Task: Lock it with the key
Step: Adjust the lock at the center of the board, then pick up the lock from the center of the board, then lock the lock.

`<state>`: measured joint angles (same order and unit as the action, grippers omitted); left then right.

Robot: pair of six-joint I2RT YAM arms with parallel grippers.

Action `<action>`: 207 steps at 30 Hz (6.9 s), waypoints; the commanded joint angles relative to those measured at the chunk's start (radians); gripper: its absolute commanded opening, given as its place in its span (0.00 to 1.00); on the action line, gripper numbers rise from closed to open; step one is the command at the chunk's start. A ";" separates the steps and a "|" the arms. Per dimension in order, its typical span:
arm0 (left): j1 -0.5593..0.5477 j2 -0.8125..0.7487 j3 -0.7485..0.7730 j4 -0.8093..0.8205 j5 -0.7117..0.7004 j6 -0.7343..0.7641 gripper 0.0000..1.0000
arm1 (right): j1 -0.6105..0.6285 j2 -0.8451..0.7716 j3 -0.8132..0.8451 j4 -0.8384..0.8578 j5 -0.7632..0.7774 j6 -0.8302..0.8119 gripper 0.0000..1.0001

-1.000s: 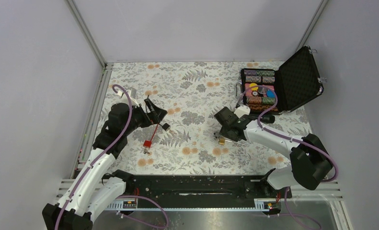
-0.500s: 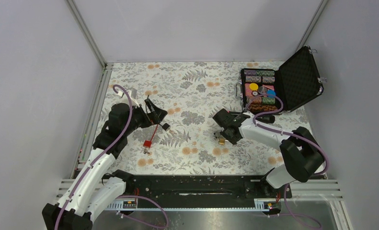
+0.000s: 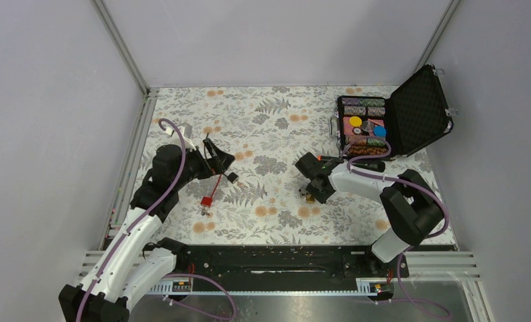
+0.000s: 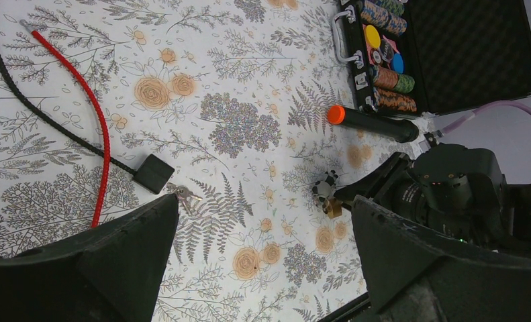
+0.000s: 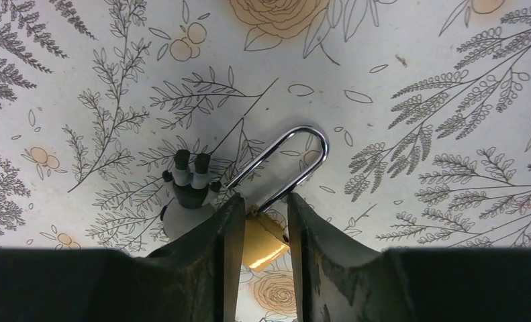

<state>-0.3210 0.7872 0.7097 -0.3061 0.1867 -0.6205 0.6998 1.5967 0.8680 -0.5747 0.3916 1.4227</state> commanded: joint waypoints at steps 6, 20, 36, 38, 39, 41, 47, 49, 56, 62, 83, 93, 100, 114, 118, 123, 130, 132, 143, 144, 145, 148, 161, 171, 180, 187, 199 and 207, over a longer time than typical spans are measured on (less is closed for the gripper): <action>-0.004 -0.004 0.000 0.015 -0.003 0.020 0.99 | -0.021 0.077 0.028 -0.007 -0.006 0.018 0.49; -0.006 -0.020 0.002 0.004 -0.027 0.024 0.99 | -0.040 0.144 0.039 -0.064 0.005 -0.018 0.39; -0.034 -0.010 0.004 0.013 0.013 0.025 0.99 | -0.056 0.092 0.063 -0.037 0.023 -0.135 0.00; -0.050 -0.004 -0.006 0.032 0.035 0.016 0.99 | -0.056 0.049 0.061 -0.023 0.023 -0.165 0.00; -0.057 -0.003 -0.014 0.045 0.043 0.011 0.99 | -0.056 0.014 0.059 -0.016 0.019 -0.176 0.00; -0.074 0.000 -0.032 0.081 0.065 0.000 0.99 | -0.056 -0.043 0.052 -0.003 0.013 -0.192 0.00; -0.153 0.026 -0.073 0.226 0.110 -0.016 0.99 | -0.056 -0.217 0.032 0.049 -0.053 -0.198 0.00; -0.183 0.047 -0.078 0.279 0.117 -0.017 0.99 | -0.056 -0.273 0.023 0.080 -0.080 -0.183 0.00; -0.330 0.122 -0.093 0.567 0.087 0.068 0.99 | -0.056 -0.423 0.007 0.174 -0.168 -0.100 0.00; -0.513 0.236 -0.053 0.692 -0.022 0.231 0.97 | -0.056 -0.521 0.016 0.209 -0.238 -0.031 0.00; -0.766 0.498 -0.001 1.041 -0.352 0.420 0.45 | -0.056 -0.709 0.012 0.138 -0.326 0.046 0.00; -0.780 0.508 0.008 1.004 -0.348 0.435 0.50 | -0.056 -0.721 0.019 0.135 -0.353 0.082 0.00; -0.780 0.505 0.007 0.977 -0.336 0.454 0.41 | -0.056 -0.725 0.022 0.133 -0.369 0.112 0.00; -0.780 0.507 0.036 0.878 -0.357 0.503 0.48 | -0.056 -0.723 0.021 0.133 -0.379 0.127 0.00; -0.780 0.501 0.025 0.883 -0.371 0.501 0.48 | -0.056 -0.721 0.023 0.134 -0.381 0.125 0.00; -0.780 0.488 0.017 0.904 -0.368 0.497 0.34 | -0.056 -0.717 0.018 0.134 -0.384 0.127 0.00; -0.778 0.464 0.025 0.882 -0.391 0.472 0.00 | -0.056 -0.717 0.008 0.154 -0.350 0.031 0.52; -0.769 0.449 0.058 0.807 -0.403 0.465 0.00 | -0.060 -0.751 -0.026 0.214 -0.278 -0.086 0.73; -0.568 0.293 0.201 0.336 0.036 0.432 0.00 | -0.163 -0.796 0.098 0.362 -0.606 -0.908 0.82; -0.556 0.280 0.213 0.312 0.075 0.447 0.00 | -0.163 -0.788 0.109 0.368 -0.663 -0.946 0.82; -0.547 0.268 0.227 0.265 0.111 0.464 0.00 | -0.163 -0.781 0.117 0.380 -0.719 -0.977 0.82; -0.524 0.236 0.268 0.183 0.198 0.501 0.00 | -0.163 -0.759 0.115 0.453 -0.907 -1.026 0.84; -0.403 0.207 0.426 0.053 0.467 0.422 0.00 | -0.163 -0.719 0.120 0.564 -1.131 -1.123 0.76; -0.398 0.192 0.456 0.069 0.591 0.447 0.00 | -0.163 -0.704 0.158 0.541 -1.248 -1.150 0.50; -0.398 0.198 0.458 0.112 0.638 0.407 0.00 | -0.162 -0.706 0.138 0.615 -1.344 -1.136 0.28; -0.398 0.198 0.440 0.171 0.656 0.366 0.00 | -0.161 -0.719 0.117 0.709 -1.357 -1.022 0.00; -0.400 0.219 0.370 0.378 0.754 0.175 0.00 | -0.060 -0.740 0.084 0.699 -1.099 -1.088 0.00; -0.400 0.223 0.372 0.357 0.728 0.185 0.00 | -0.024 -0.731 0.058 0.808 -1.057 -1.018 0.00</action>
<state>-0.6983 1.0031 1.0733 -0.0654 0.8993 -0.4175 0.6392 0.8310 0.9417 0.1078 -0.7349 0.3626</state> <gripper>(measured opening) 0.156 0.032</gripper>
